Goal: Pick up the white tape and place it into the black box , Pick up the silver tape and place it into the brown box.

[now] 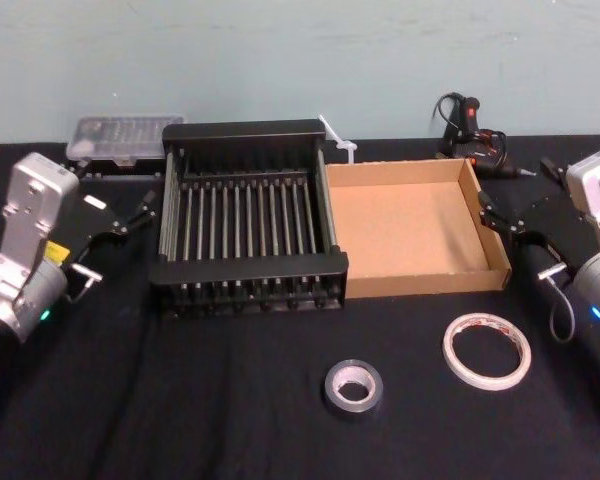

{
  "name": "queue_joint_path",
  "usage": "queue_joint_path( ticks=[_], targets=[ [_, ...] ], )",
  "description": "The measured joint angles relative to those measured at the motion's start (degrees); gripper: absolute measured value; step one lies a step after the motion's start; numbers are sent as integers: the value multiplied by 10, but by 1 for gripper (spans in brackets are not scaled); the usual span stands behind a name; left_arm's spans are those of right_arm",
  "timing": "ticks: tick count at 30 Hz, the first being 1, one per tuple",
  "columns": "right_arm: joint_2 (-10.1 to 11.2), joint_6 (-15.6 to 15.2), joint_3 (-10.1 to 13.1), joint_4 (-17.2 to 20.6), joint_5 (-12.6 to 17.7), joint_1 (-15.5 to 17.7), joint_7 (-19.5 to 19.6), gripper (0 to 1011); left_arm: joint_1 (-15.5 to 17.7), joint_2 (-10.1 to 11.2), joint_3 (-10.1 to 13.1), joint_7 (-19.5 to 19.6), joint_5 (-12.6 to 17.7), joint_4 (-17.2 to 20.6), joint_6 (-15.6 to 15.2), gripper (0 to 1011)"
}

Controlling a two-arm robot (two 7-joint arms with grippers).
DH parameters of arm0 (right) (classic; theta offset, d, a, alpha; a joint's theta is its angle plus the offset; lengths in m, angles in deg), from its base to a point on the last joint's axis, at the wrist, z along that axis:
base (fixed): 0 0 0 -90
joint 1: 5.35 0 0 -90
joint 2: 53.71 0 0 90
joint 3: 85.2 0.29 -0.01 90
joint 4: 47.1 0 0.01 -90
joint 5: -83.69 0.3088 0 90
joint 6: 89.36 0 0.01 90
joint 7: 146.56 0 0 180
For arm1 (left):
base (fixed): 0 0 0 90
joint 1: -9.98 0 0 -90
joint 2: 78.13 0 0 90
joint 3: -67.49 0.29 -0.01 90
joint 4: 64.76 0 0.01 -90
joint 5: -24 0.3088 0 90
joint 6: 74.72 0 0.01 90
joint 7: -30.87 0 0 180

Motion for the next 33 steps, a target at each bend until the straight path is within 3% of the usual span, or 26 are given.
queue_joint_path(
  ticks=[33],
  targets=[
    [0,0,0,0,0,0,0,1002,0,0,0,0,0,0,0,1001]
  ],
)
